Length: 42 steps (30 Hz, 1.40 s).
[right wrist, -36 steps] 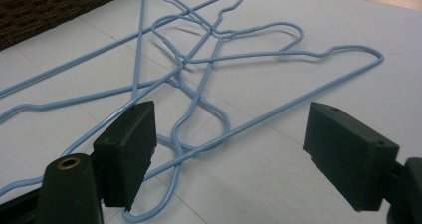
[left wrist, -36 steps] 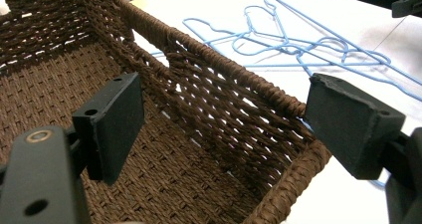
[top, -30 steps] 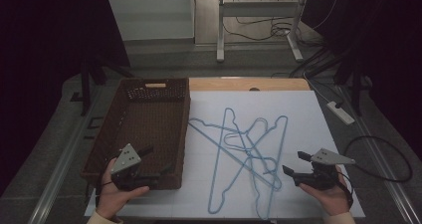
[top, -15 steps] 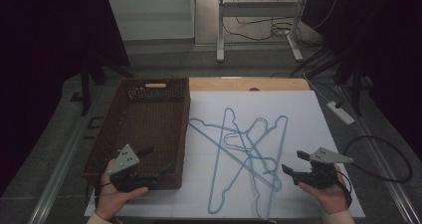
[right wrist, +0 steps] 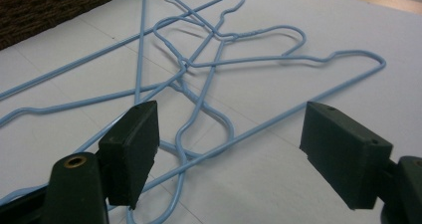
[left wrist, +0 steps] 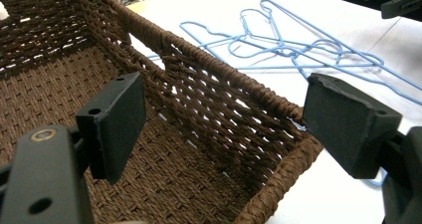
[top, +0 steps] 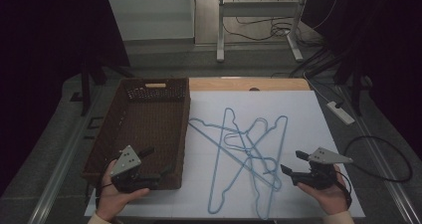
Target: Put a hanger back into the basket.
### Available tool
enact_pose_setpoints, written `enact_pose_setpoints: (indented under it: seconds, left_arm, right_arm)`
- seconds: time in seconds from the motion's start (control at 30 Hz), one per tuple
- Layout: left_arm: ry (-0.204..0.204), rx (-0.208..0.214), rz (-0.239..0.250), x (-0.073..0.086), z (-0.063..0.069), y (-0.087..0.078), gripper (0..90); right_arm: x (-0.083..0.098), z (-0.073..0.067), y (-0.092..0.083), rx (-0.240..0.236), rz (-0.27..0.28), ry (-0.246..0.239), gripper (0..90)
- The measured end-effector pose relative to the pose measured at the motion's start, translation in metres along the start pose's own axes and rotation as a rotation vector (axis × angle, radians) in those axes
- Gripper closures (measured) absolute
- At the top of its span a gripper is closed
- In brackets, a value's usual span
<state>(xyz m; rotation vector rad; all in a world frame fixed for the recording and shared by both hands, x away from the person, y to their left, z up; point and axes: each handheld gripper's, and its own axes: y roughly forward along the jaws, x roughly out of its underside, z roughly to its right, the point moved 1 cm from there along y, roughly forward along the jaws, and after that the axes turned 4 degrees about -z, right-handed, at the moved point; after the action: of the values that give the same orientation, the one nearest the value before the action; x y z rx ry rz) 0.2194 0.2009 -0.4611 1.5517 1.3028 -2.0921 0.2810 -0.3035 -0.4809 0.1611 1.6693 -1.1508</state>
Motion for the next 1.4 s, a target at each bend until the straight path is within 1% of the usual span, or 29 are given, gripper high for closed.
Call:
enact_pose_setpoints:
  seconds: [0.1, 0.17, 0.23, 0.37, 0.5, 0.6, 0.7, 0.83, 0.93, 1.13, 1.17, 1.23, 1.3, 1.33, 1.4]
  left_arm:
    - [0.003, -0.008, -0.003, 0.0, 0.0, 0.0, 18.5]
    - [0.005, -0.008, -0.004, 0.0, 0.001, 0.0, 18.6]
    - [0.005, -0.003, -0.003, 0.0, 0.001, 0.0, 18.6]
    - [0.004, 0.008, -0.006, -0.001, 0.0, 0.001, 18.5]
    - [0.004, 0.016, -0.012, 0.0, 0.0, 0.003, 18.5]
    - [-0.001, 0.022, -0.01, 0.0, 0.001, 0.003, 18.7]
    - [-0.006, 0.026, -0.01, -0.001, 0.001, 0.004, 18.6]
    - [-0.024, 0.032, -0.009, 0.0, 0.0, 0.004, 17.9]
    - [-0.033, 0.029, -0.009, 0.0, 0.0, 0.004, 17.4]
    - [-0.033, 0.032, -0.011, -0.001, 0.0, 0.004, 17.0]
    - [-0.033, 0.032, -0.011, -0.001, 0.0, 0.004, 16.7]
    - [-0.032, 0.034, -0.013, -0.001, -0.001, 0.004, 16.5]
    - [-0.029, 0.035, -0.015, -0.001, 0.0, 0.004, 16.4]
    - [-0.028, 0.035, -0.016, -0.001, 0.0, 0.004, 16.4]
    - [-0.026, 0.033, -0.016, -0.001, 0.0, 0.004, 16.3]
  right_arm:
    - [-0.006, -0.002, 0.002, -0.019, -0.007, 0.001, 24.0]
    - [-0.012, -0.003, 0.007, -0.035, -0.034, -0.012, 24.4]
    - [-0.018, -0.005, 0.011, -0.047, -0.048, -0.018, 24.6]
    - [-0.036, -0.008, 0.022, -0.062, -0.09, -0.058, 26.0]
    - [-0.056, -0.012, 0.039, -0.081, -0.142, -0.107, 26.8]
    - [-0.066, -0.013, 0.055, -0.099, -0.182, -0.134, 27.1]
    - [-0.075, -0.013, 0.07, -0.114, -0.21, -0.149, 27.7]
    - [-0.083, -0.015, 0.088, -0.131, -0.246, -0.162, 28.7]
    - [-0.088, -0.017, 0.103, -0.147, -0.28, -0.19, 28.9]
    - [-0.096, -0.024, 0.124, -0.155, -0.33, -0.227, 31.1]
    - [-0.096, -0.024, 0.124, -0.155, -0.33, -0.227, 31.1]
    - [-0.098, -0.026, 0.132, -0.166, -0.355, -0.248, 31.7]
    - [-0.098, -0.028, 0.139, -0.164, -0.38, -0.26, 33.0]
    - [-0.098, -0.029, 0.142, -0.173, -0.384, -0.263, 33.8]
    - [-0.098, -0.03, 0.147, -0.175, -0.407, -0.274, 34.9]
